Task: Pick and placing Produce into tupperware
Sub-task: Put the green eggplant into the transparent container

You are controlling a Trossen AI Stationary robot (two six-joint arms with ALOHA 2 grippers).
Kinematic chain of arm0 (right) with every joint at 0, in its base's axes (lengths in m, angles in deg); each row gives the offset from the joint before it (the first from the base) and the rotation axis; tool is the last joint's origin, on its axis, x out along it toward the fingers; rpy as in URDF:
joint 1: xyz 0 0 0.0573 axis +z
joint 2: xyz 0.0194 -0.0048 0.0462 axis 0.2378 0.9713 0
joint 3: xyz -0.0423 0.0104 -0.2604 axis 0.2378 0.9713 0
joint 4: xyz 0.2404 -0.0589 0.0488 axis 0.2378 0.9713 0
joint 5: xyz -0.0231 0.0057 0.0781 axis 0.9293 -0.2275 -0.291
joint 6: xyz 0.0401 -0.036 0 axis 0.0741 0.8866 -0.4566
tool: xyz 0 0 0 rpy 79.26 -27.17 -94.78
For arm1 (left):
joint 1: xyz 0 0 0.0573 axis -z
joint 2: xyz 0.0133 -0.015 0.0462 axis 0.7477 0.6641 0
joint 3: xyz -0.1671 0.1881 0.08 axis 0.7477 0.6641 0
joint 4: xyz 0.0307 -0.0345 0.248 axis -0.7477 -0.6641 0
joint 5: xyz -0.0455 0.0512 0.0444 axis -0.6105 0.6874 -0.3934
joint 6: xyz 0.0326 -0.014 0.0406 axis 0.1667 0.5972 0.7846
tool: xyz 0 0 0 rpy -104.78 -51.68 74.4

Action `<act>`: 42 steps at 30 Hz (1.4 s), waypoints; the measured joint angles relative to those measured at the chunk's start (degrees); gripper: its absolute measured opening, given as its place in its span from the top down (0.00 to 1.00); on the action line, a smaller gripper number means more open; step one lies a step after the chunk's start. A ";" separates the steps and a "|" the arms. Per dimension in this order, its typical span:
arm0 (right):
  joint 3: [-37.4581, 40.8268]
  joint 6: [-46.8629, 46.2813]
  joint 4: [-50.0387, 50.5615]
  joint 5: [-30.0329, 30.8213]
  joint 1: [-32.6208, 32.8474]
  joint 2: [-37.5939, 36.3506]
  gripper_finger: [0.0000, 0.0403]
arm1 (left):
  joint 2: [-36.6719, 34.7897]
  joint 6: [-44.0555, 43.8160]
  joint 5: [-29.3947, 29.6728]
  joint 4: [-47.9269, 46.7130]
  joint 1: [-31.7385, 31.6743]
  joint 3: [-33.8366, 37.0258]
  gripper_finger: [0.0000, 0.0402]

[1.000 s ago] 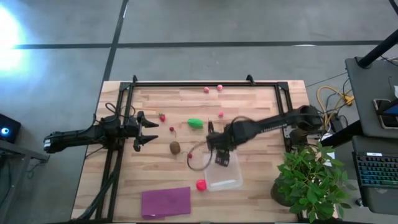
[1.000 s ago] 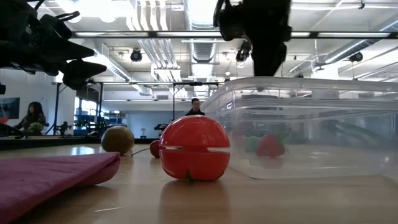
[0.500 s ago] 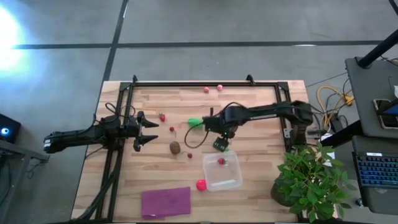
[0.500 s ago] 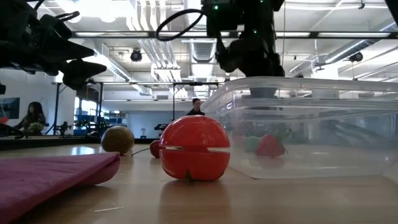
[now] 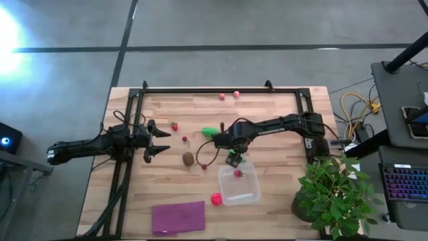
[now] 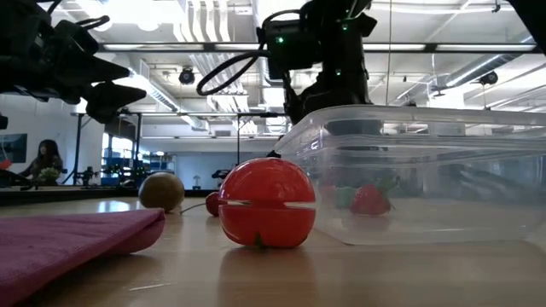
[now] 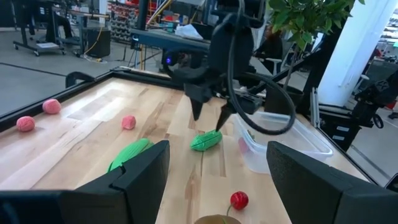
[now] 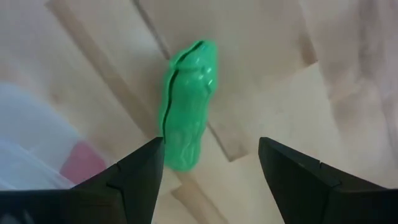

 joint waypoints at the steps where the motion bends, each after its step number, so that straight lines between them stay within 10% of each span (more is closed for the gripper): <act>1: 0.00 -0.31 -0.35 0.14 0.05 0.05 0.37 | -0.02 0.00 0.01 0.02 0.00 0.00 0.36; 24: 0.07 -6.83 -4.15 0.16 0.38 4.66 0.43 | -0.04 -0.01 0.01 0.04 -0.02 0.00 0.36; 42: 0.04 -6.81 -5.31 0.06 0.38 4.63 0.67 | 0.00 -0.01 0.00 0.03 -0.02 0.00 0.36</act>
